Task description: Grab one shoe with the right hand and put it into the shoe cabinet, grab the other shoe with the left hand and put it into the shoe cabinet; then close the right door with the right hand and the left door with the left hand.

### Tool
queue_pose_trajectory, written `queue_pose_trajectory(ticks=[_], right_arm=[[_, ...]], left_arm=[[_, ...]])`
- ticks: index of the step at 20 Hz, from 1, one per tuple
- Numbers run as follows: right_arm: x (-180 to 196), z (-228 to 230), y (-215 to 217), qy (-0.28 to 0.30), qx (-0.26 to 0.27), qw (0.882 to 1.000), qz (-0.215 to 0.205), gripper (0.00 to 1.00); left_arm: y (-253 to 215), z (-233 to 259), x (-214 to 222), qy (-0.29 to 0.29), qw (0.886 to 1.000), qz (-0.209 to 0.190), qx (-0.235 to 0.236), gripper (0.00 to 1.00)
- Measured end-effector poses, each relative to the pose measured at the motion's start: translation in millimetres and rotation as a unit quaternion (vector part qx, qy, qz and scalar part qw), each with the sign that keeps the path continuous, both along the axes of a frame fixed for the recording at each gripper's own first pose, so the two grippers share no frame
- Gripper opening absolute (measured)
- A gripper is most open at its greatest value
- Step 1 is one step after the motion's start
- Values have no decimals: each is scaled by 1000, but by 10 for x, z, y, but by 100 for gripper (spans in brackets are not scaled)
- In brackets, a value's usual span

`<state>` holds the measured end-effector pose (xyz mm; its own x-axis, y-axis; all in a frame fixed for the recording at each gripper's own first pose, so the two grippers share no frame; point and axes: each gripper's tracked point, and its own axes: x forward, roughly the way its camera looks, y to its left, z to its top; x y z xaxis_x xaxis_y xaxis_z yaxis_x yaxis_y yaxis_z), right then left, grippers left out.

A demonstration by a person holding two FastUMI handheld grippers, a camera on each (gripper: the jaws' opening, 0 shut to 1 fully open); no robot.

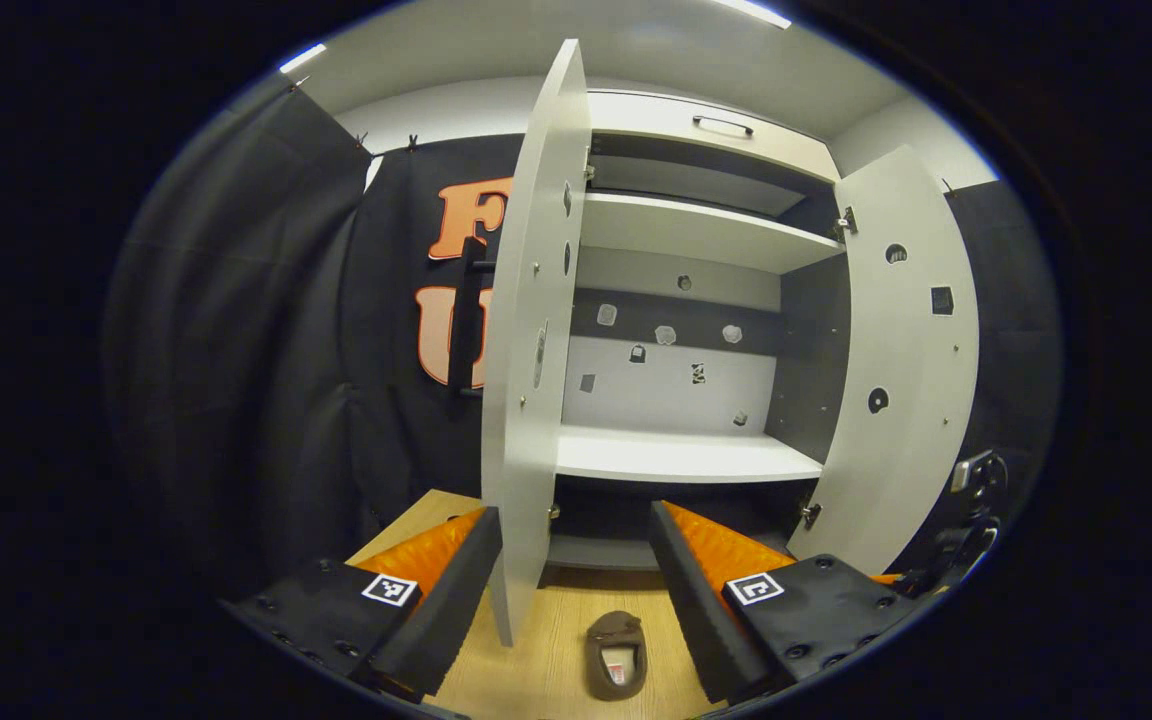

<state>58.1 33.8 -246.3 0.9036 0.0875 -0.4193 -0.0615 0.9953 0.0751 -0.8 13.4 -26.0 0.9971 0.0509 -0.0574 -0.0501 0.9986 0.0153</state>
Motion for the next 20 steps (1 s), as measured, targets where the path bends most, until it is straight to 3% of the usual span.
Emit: queue_pose_trajectory(ticks=[7, 10, 14, 16, 19, 20], right_arm=[[54, -1195, 30, 117, -3, 993, -8, 94], [91, -1508, 42, 155, -3, 988, -11, 85], [125, -1772, 73, 192, 10, 981, -15, 67], [141, -1835, 153, 207, 33, 978, -15, 51], [172, -1834, 76, 209, 26, 977, -32, 19], [180, -1823, 62, 211, 28, 977, -31, 12]], left_arm=[[177, -149, -61, 16, 999, 27, 18, 94], [221, -217, -76, 25, 999, 34, 20, 96], [255, -304, -105, 37, 998, 41, 23, 94], [252, -310, -105, 37, 998, 42, 22, 97], [259, -328, -119, 38, 998, 44, 23, 94], [257, -333, -125, 39, 998, 44, 23, 94]])
